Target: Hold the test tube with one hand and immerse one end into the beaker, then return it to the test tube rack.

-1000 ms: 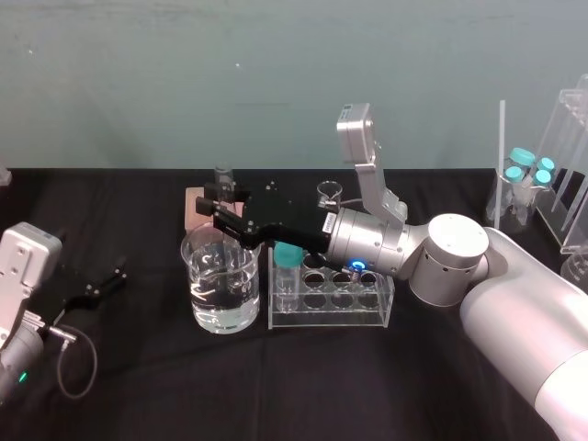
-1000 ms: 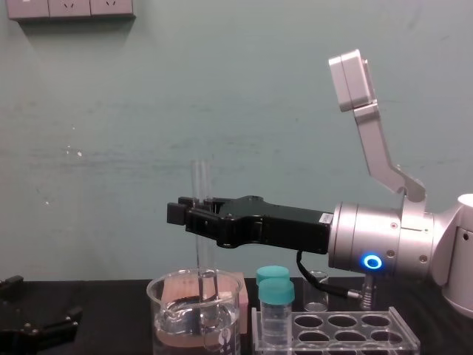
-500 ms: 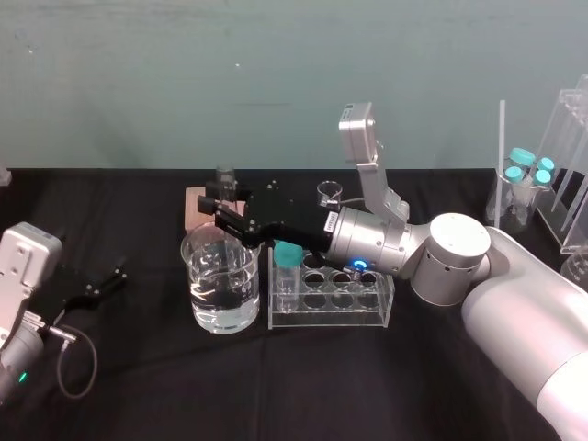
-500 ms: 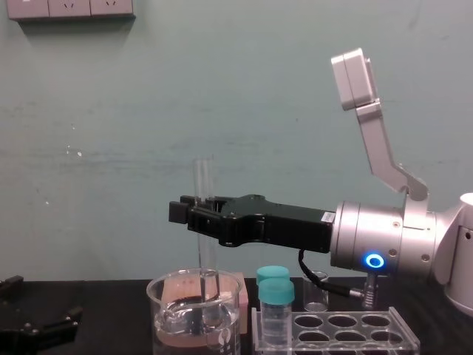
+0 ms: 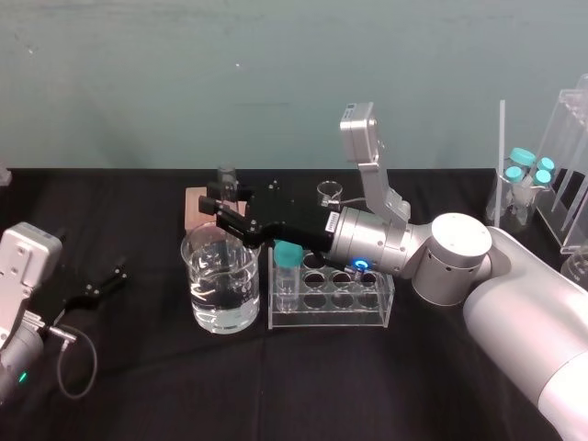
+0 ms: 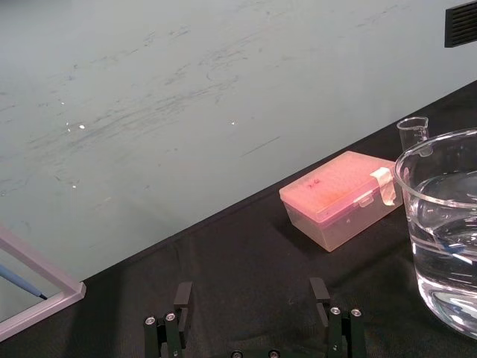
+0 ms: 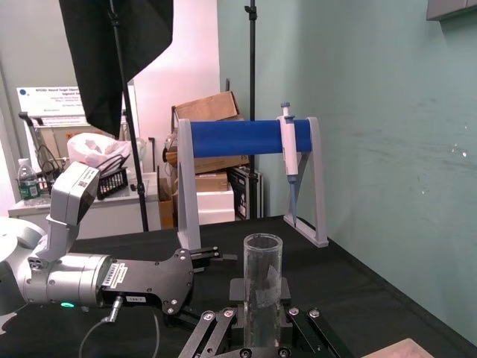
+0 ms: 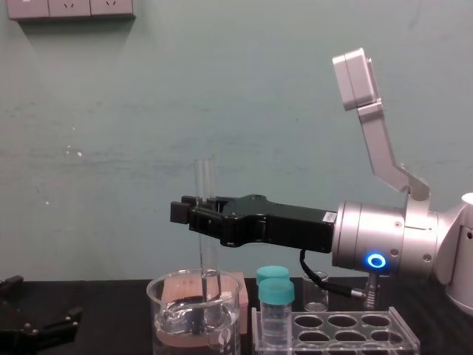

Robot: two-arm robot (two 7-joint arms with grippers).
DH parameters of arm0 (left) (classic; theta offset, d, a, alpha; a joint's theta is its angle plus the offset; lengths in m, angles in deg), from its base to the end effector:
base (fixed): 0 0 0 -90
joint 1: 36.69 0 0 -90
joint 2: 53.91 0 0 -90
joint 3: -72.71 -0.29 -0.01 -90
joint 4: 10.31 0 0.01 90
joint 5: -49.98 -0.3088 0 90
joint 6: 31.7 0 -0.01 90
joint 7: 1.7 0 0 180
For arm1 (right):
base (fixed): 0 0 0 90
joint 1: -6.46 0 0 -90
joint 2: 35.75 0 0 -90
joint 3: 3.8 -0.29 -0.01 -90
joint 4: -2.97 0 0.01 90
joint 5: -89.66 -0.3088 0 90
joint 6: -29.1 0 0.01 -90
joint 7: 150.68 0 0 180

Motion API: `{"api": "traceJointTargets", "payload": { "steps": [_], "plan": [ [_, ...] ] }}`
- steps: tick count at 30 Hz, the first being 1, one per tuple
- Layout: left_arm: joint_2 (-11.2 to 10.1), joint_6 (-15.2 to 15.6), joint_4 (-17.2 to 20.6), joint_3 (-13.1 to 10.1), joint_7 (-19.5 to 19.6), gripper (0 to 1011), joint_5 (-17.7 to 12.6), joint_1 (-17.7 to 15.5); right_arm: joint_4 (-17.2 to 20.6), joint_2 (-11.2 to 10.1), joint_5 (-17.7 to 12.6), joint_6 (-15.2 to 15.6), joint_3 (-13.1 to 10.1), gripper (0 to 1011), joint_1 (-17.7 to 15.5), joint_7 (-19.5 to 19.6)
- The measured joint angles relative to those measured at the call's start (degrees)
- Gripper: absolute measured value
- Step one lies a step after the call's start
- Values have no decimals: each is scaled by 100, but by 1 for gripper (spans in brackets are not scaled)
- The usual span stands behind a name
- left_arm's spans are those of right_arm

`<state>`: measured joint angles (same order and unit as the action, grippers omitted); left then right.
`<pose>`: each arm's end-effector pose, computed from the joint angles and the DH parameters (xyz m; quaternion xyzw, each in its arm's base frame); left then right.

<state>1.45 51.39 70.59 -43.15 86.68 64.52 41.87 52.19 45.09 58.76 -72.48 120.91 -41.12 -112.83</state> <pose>0.3581 0.0827 -0.3022 0.1414 -0.1326 0.5799 0.7913 0.5004 0.0571 -0.2472 0.0377 -0.0337 -0.1672 0.9846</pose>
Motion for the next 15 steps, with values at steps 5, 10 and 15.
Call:
{"api": "traceJointTargets", "payload": {
  "steps": [5,10,15],
  "plan": [
    [0,0,0,0,0,1000,0,0,5,0,2,1,4,241,0,3],
    [0,0,0,0,0,1000,0,0,7,4,8,0,7,241,0,5],
    [0,0,0,0,0,1000,0,0,-4,18,8,-32,-2,242,10,6]
  ]
}}
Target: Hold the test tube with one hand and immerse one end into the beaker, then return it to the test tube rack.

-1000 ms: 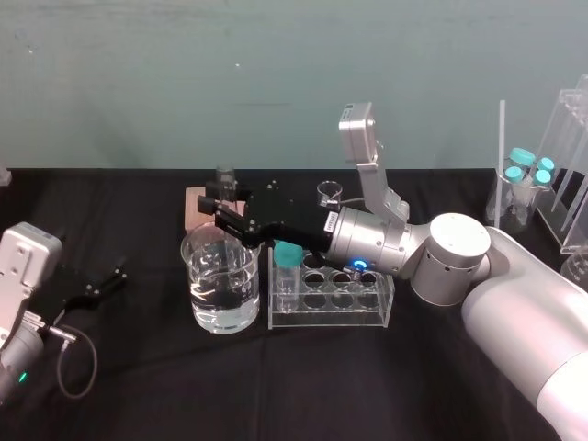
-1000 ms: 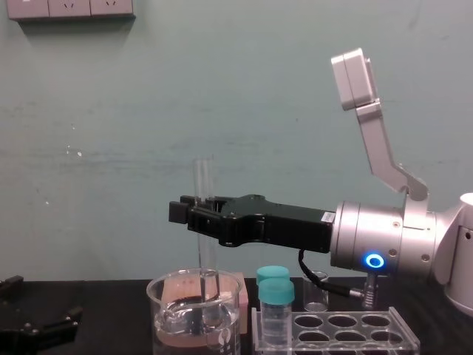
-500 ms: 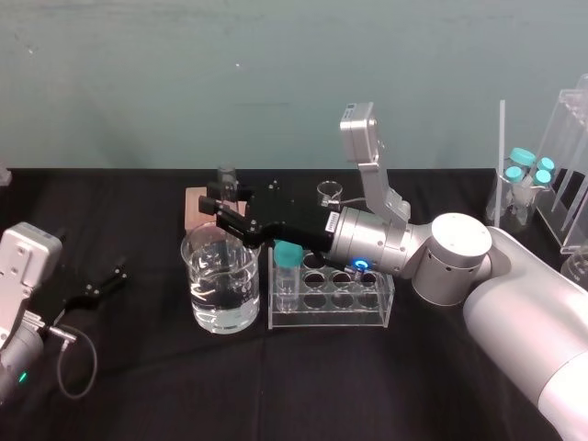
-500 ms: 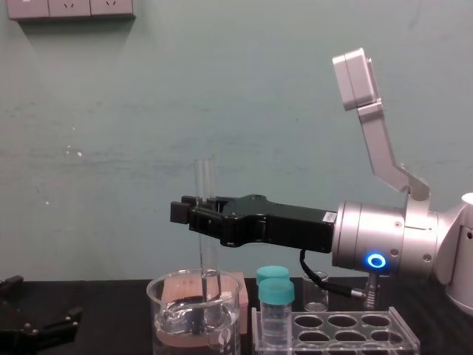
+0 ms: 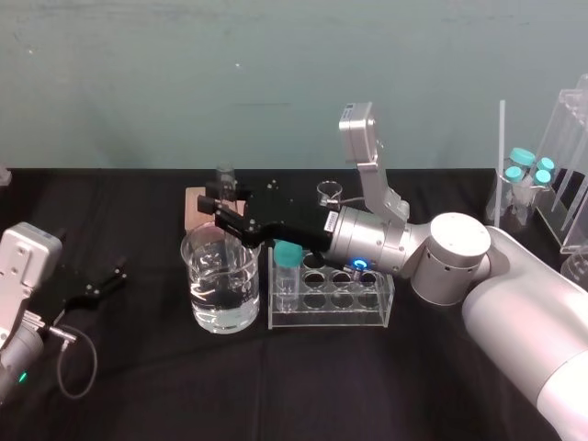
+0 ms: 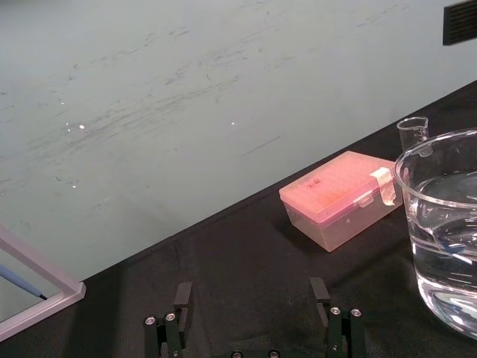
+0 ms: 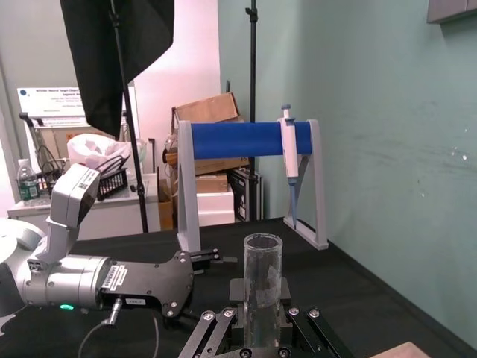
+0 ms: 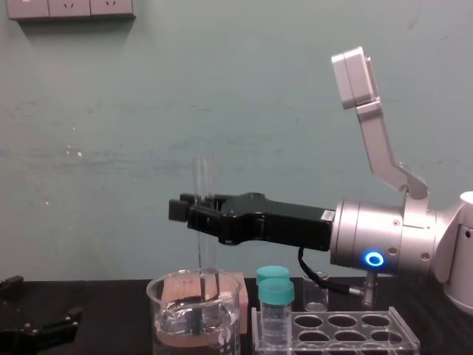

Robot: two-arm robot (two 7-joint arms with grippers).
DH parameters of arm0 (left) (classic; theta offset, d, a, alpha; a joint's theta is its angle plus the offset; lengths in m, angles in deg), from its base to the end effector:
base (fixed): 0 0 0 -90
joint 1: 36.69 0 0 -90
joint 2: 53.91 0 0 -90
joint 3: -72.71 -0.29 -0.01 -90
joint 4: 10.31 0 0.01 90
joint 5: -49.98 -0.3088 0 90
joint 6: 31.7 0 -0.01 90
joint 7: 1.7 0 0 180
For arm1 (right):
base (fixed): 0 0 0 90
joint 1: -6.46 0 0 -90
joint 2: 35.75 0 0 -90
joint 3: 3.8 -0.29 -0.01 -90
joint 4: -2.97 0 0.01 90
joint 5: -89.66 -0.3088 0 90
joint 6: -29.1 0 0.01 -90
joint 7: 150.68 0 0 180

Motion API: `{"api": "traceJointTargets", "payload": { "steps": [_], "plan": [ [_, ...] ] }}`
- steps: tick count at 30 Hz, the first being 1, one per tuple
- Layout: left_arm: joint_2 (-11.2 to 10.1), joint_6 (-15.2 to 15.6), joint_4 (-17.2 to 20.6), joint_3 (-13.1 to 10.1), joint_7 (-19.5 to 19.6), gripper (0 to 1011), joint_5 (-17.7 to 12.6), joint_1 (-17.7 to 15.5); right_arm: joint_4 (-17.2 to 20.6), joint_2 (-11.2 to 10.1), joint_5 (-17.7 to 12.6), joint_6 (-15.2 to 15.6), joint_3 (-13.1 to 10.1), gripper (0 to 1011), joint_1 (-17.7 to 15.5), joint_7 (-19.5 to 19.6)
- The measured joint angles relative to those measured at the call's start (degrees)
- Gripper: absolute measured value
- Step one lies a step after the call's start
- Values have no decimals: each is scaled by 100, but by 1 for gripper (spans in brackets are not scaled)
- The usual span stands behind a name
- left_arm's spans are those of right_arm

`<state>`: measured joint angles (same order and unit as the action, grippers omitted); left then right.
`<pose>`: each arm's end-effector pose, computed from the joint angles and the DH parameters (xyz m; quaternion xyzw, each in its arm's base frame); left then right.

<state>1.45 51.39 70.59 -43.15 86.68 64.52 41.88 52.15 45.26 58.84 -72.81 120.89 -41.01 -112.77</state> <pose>0.3581 0.0827 -0.3023 0.1415 -0.1325 0.5799 0.7913 0.5008 0.0584 -0.2462 0.0396 -0.0370 -0.1670 0.9845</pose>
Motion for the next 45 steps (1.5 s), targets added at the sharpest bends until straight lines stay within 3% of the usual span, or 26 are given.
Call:
{"api": "traceJointTargets", "payload": {
  "steps": [9,25,38,45],
  "plan": [
    [0,0,0,0,0,1000,0,0,71,2,-6,-166,-92,241,105,26],
    [0,0,0,0,0,1000,0,0,694,-138,-180,-358,-321,242,90,174],
    [0,0,0,0,0,1000,0,0,1786,-809,-63,-360,-738,242,-331,953],
    [0,0,0,0,0,1000,0,0,2542,-1310,114,-95,-1086,241,-905,1593]
  ]
}}
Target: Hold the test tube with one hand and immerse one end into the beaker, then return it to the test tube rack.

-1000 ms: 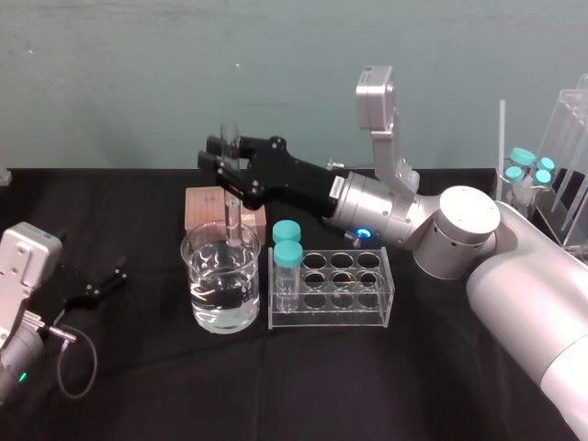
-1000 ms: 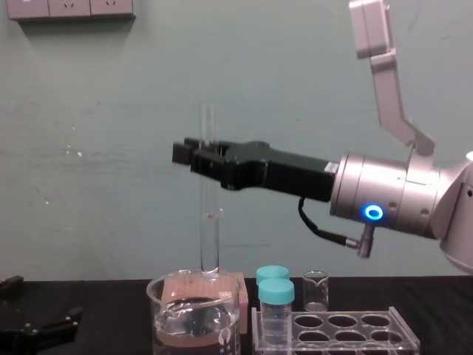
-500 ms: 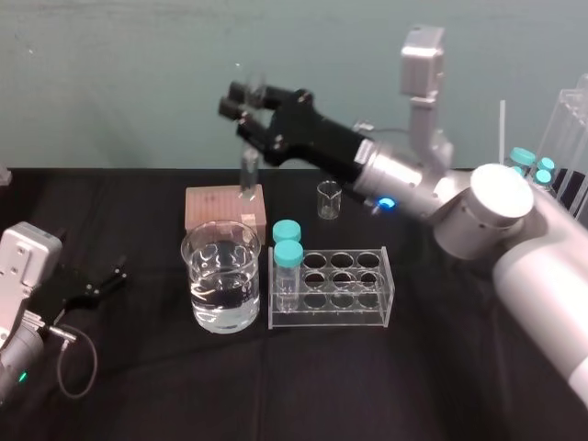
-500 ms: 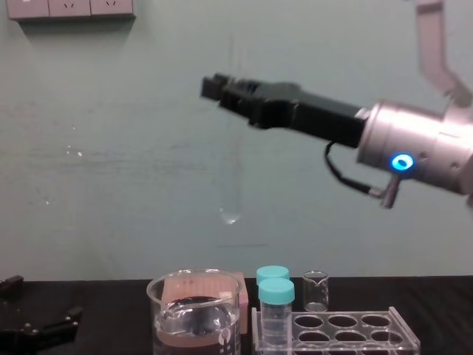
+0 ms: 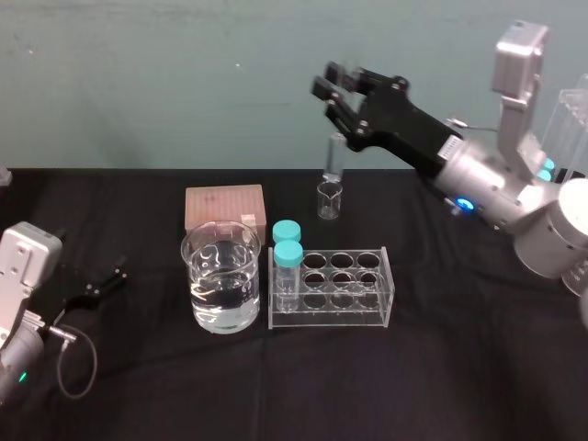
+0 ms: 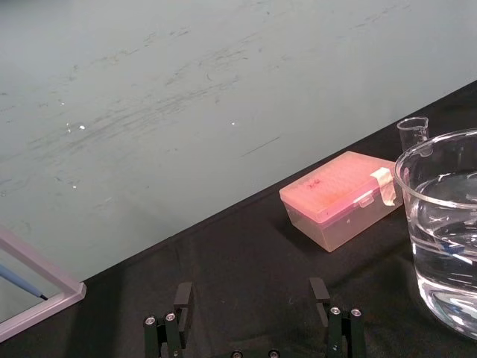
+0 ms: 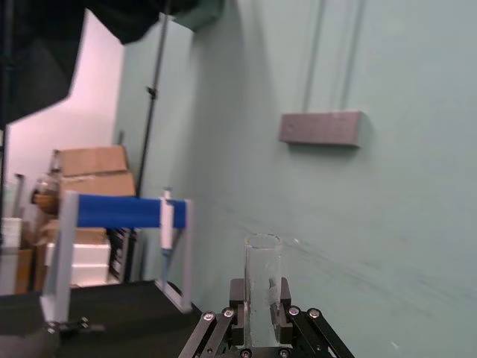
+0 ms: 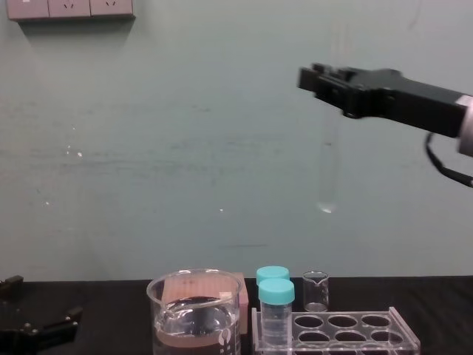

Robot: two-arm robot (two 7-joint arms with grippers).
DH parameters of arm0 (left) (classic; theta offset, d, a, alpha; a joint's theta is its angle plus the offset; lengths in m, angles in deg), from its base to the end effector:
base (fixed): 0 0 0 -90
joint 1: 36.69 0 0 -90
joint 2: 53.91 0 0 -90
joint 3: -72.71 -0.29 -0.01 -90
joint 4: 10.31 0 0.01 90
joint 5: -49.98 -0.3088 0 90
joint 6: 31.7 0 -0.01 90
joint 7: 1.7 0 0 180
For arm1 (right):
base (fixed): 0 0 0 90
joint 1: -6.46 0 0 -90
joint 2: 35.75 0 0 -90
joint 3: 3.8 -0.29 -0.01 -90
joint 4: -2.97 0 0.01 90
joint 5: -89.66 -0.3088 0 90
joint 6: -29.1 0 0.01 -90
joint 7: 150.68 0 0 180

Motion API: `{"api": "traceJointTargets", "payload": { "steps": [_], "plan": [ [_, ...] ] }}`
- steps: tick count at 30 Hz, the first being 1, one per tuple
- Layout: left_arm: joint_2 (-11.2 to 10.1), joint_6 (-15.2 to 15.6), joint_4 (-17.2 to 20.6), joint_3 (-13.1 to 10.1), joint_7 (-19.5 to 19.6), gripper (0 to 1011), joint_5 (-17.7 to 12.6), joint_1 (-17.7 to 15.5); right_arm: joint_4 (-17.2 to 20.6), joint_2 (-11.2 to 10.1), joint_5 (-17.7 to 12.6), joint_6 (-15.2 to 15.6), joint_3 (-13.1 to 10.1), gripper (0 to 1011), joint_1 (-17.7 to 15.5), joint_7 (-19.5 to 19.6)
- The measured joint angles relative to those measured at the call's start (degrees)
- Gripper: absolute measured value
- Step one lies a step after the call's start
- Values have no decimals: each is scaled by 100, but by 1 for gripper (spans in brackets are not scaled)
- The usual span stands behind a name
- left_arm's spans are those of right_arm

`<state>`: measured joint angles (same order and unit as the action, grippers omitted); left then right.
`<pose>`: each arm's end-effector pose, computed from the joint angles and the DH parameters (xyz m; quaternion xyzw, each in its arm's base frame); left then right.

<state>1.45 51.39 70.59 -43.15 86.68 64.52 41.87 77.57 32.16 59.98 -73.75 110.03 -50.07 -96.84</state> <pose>0.3581 0.0827 -0.3022 0.1414 -0.1326 0.5799 0.7913 0.4623 -0.0268 -0.1760 0.0982 -0.1640 -0.3233 0.9268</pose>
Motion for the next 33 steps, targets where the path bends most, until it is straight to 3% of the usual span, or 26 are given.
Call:
{"api": "traceJointTargets", "payload": {
  "steps": [5,12,33],
  "plan": [
    [0,0,0,0,0,1000,0,0,348,-229,62,223,-220,241,-402,336],
    [0,0,0,0,0,1000,0,0,563,-371,91,452,-441,242,-771,589],
    [0,0,0,0,0,1000,0,0,466,-226,-10,689,-485,241,-1037,561]
  ]
}}
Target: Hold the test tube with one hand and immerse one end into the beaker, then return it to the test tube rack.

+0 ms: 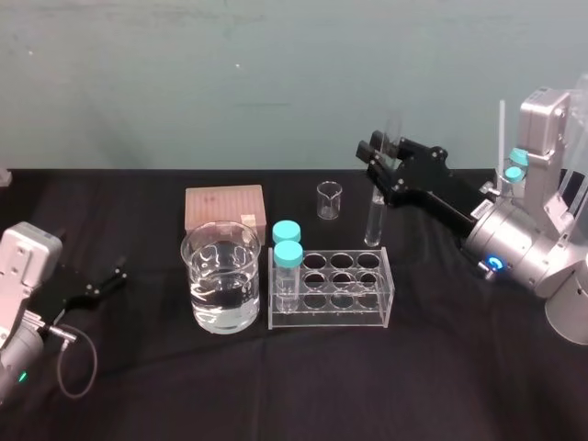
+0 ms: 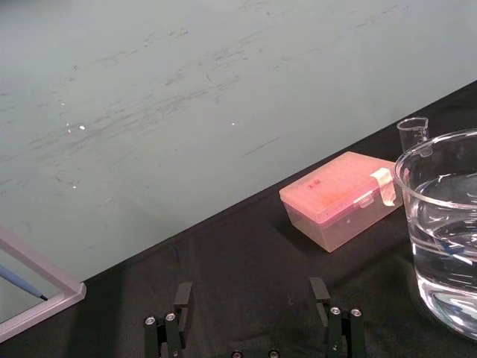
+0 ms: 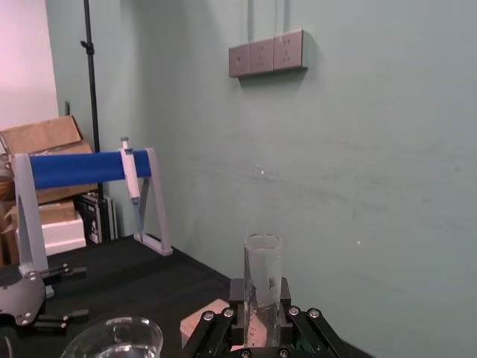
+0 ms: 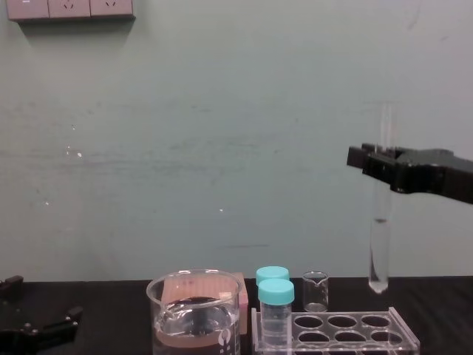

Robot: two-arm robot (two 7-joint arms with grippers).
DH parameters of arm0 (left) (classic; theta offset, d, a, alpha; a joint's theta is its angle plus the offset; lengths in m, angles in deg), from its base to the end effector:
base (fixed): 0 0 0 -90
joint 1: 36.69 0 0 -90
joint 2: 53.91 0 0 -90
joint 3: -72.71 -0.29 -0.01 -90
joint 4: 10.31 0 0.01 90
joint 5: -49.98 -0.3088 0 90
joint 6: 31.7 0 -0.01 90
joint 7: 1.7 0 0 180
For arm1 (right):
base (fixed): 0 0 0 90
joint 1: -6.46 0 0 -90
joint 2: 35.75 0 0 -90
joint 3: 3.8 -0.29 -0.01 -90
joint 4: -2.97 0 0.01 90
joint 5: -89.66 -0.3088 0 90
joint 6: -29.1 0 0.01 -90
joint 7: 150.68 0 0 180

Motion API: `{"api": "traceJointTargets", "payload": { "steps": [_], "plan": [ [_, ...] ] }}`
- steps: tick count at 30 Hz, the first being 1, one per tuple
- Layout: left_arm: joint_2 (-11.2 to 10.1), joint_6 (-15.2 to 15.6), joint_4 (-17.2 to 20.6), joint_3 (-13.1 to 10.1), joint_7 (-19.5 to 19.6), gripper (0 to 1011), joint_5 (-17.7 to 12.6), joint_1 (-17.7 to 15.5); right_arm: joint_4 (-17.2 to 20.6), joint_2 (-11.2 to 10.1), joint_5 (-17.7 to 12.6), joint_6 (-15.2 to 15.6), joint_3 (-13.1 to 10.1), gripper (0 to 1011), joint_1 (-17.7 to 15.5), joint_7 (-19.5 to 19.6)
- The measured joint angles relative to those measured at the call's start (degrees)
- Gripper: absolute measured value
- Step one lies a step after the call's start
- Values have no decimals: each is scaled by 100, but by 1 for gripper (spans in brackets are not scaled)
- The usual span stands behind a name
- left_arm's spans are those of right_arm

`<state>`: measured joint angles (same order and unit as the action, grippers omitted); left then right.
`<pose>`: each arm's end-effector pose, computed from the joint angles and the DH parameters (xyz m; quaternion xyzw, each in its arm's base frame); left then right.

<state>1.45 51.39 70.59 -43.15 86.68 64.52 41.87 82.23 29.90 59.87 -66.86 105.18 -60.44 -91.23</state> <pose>0.3581 0.0827 -0.3022 0.1414 -0.1326 0.5799 0.7913 0.4247 -0.0529 -0.2204 0.0601 -0.0744 -0.3972 0.9127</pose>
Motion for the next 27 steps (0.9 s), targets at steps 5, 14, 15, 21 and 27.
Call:
{"api": "traceJointTargets", "payload": {
  "steps": [5,14,15,21,27],
  "plan": [
    [0,0,0,0,0,1000,0,0,-133,28,29,47,35,241,-6,21],
    [0,0,0,0,0,1000,0,0,-350,93,100,71,81,242,59,27],
    [0,0,0,0,0,1000,0,0,-365,101,103,71,85,242,68,26],
    [0,0,0,0,0,1000,0,0,-484,148,146,64,109,242,133,17],
    [0,0,0,0,0,1000,0,0,-623,189,203,49,141,241,199,-13]
  ]
}}
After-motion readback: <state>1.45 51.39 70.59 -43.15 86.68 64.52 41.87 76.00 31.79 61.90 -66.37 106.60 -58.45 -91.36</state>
